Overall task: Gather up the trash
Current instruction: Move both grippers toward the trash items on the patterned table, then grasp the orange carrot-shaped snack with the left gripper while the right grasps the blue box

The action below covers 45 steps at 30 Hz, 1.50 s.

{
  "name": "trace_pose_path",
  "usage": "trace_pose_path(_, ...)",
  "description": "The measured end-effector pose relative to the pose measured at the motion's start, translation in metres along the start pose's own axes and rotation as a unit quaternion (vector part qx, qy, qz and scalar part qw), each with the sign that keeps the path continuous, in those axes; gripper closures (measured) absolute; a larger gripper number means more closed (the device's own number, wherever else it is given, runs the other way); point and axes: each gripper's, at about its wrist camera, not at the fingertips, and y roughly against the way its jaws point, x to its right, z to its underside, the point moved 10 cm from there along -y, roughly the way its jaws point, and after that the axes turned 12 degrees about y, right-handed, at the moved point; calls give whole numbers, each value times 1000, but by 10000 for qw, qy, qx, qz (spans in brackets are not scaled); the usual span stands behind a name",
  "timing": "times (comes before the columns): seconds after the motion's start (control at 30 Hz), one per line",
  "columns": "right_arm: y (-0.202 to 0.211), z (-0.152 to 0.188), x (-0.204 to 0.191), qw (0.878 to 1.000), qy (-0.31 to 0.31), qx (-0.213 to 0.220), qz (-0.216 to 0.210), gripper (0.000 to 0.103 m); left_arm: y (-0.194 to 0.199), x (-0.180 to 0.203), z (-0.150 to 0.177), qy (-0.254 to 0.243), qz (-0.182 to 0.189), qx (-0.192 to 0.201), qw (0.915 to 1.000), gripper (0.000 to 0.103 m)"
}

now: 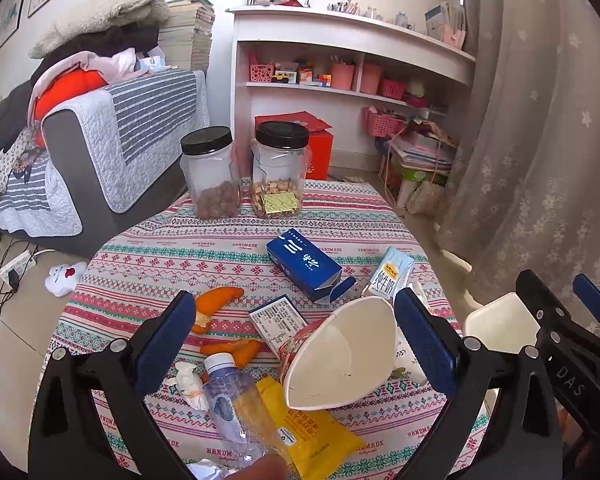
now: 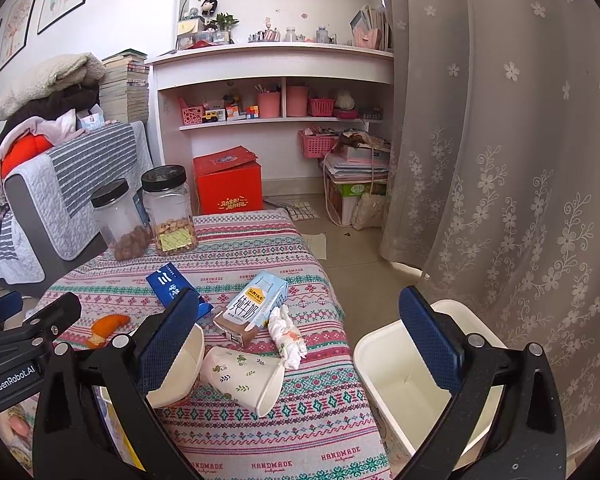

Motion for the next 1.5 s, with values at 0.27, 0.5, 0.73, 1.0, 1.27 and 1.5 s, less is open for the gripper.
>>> trace_pose_path(0.27, 0, 0, 0, 10000, -9, 6, 4, 7, -2, -1, 2, -3, -13, -15, 10000, 7)
trace_pose_path(0.5, -2, 2, -1, 10000, -47, -34, -23, 7, -3, -3, 4, 0, -19, -33, 10000, 7)
trace_pose_path(0.73, -3, 2, -3, 9999, -96, -45, -114, 7, -7, -7, 4, 42, -20, -103, 9999, 7)
trace_pose_path(1.0, -22, 5, -24, 9890, -811, -478, -1145, 7, -27, -31, -8, 569, 60, -679, 9960, 7)
trace_pose_path(1.27, -29, 4, -25, 9801, -1117, -700, -1482, 7, -60, -75, -46, 1038, 434, -1541, 9816, 7)
trace_pose_path(1.5, -37, 10, -24, 9765, -1195, -905, -1546, 7, -121, -142, 43, 1370, -594, -3141, 9376, 7)
